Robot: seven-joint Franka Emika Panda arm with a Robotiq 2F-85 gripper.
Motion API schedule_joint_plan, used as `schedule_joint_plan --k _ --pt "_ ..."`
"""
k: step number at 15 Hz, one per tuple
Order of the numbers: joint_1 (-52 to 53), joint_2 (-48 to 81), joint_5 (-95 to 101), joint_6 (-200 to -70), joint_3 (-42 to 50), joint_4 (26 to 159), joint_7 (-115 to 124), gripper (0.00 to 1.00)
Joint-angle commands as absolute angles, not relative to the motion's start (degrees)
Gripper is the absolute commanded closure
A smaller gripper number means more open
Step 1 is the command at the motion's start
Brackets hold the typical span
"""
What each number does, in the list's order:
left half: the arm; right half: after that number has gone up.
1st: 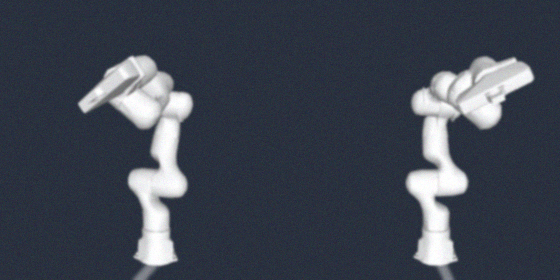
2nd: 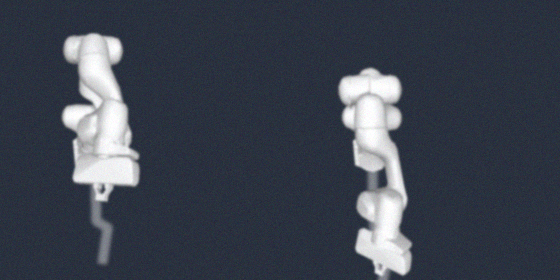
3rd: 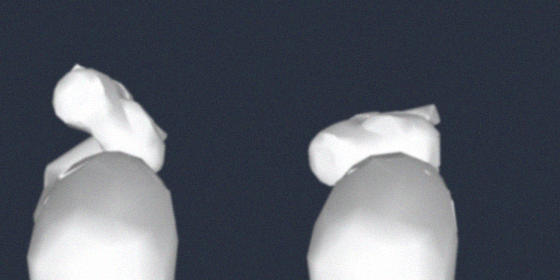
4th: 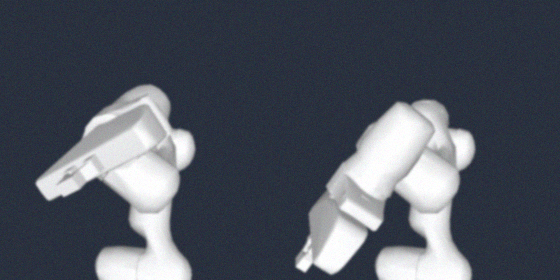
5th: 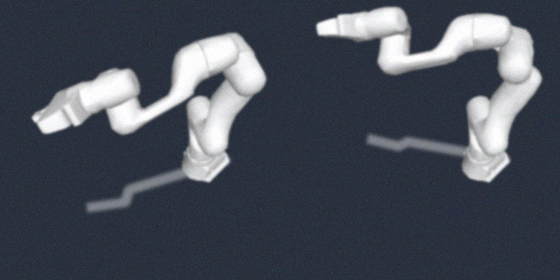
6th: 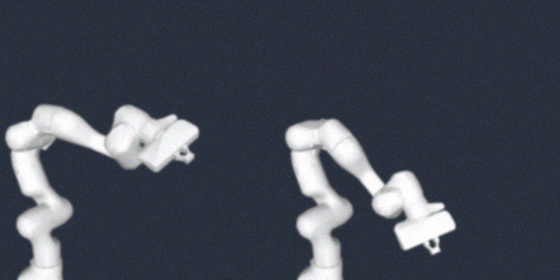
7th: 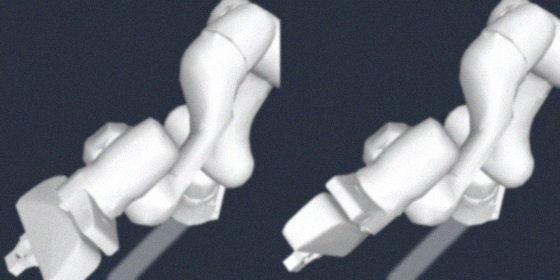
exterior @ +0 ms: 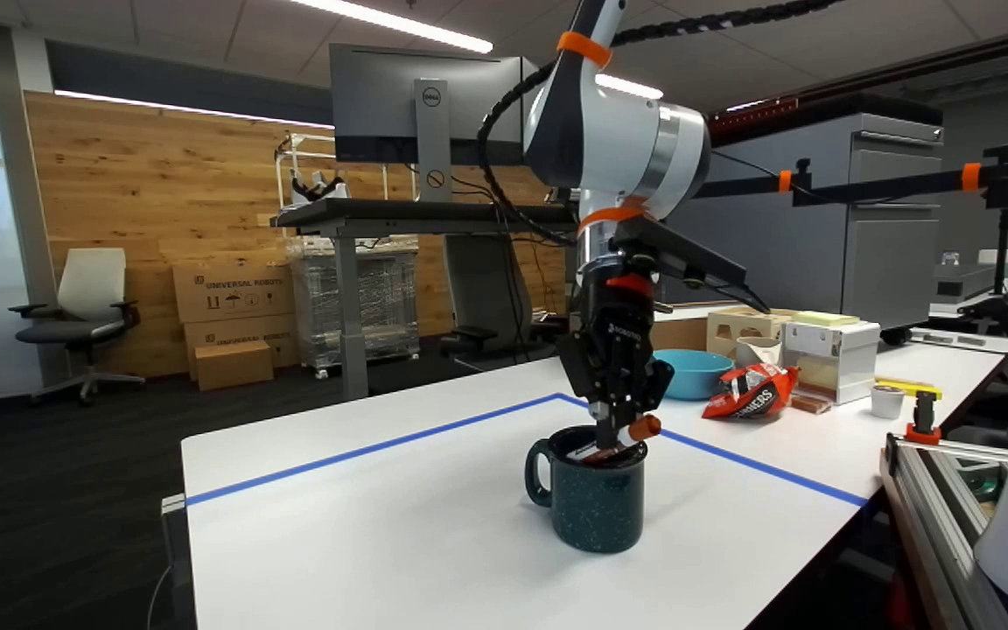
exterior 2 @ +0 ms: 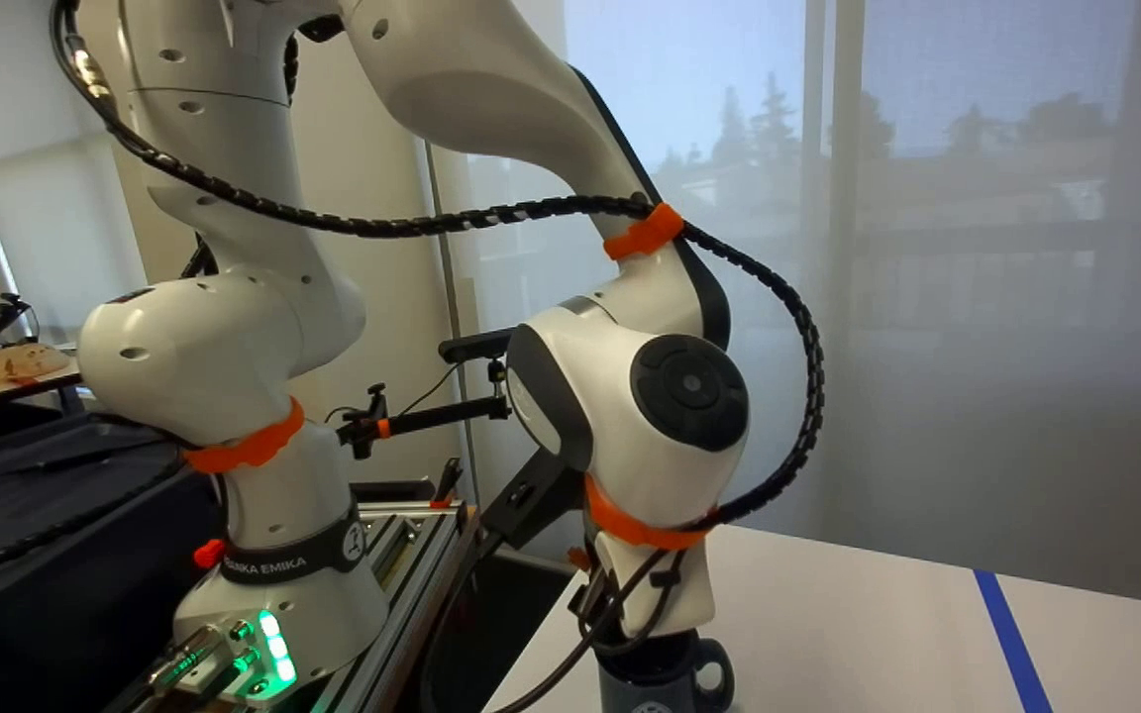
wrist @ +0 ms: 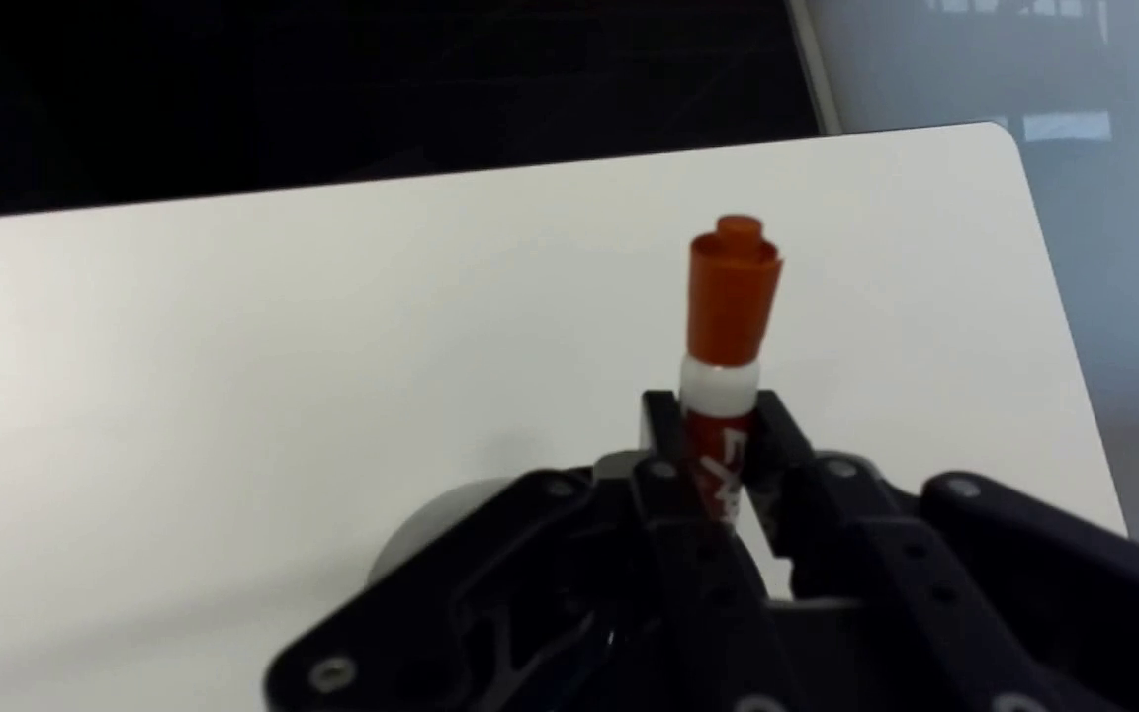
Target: Put the marker on the table
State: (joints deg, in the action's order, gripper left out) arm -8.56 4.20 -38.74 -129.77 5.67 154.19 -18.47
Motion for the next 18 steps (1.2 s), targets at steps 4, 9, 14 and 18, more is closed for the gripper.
schedule_joint_plan --k 4,9,14,18 --pt "-7.85 0.92 -46.07 -132.62 5.04 154.07 -24.35 0.95" --pt "-7.56 -1.32 -48.83 -131.9 5.32 153.62 -26.28 0.95" --pt "-5.56 1.45 -57.5 -134.34 3.82 151.46 -29.78 0.95" --pt "-2.58 5.03 -67.4 -138.19 0.81 149.28 -33.31 0.95"
